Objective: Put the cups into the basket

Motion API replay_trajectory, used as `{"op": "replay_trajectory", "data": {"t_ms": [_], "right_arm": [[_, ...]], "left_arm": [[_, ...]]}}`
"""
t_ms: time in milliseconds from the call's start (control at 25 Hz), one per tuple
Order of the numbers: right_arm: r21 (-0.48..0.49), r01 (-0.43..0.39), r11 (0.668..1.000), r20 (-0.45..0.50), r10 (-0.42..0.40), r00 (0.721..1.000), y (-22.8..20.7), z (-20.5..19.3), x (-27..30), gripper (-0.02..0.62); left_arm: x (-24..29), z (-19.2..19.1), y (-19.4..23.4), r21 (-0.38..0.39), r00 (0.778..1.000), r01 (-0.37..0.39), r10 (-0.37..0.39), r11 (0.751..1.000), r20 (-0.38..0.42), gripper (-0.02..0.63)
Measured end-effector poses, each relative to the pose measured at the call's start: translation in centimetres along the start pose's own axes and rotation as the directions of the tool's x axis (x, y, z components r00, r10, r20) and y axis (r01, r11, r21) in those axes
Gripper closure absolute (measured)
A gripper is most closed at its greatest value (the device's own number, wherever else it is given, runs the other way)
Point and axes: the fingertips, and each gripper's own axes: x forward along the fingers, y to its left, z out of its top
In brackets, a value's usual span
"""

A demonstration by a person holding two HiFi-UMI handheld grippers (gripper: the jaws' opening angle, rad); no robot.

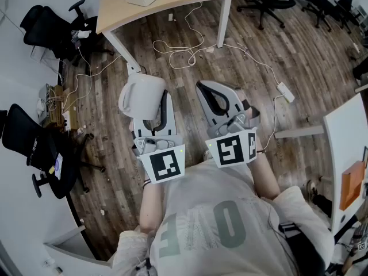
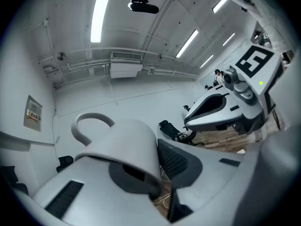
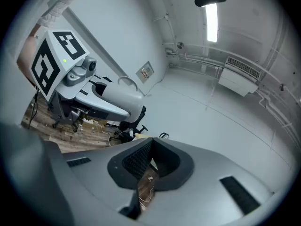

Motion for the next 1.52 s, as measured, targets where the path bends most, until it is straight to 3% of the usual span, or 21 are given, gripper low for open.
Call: {"op": "replay_trajectory", "data": {"t_ms": [240,480,640,960,1520], "right_arm": [[0.062,-0.013,0.998,0.016,0.012,1.0,-1.8,-1.6,1.4,0.598],[0.227,-0.102,0.969,0.066,0.09,0.994,-3.0,-3.7,3.1,0.598],[0.241,-0.127,0.962,0.046,0.12,0.992,-2.7,-5.0,6.1,0.598],[0.191,-0.102,0.976,-0.006,0.105,0.994,-5.1,-6.6,17.1,0.598],[0.138,-0.07,0.988,-0.058,0.079,0.995,-11.0,-6.2,38.2,0.598]], "left_arm": [[2.9,0.1,-0.3,-0.011,1.0,0.005,-0.005,1.0,0.01,0.546],[5.8,-1.5,-1.0,-0.006,0.999,0.017,-0.017,1.0,-0.032,0.546],[7.7,-3.4,0.3,-0.011,0.998,0.005,-0.005,1.0,-0.056,0.546],[16.2,-7.9,6.7,-0.029,0.999,0.003,-0.005,1.0,-0.051,0.546],[32.5,-12.3,21.1,-0.034,0.999,0.025,-0.024,0.999,0.043,0.546]]}}
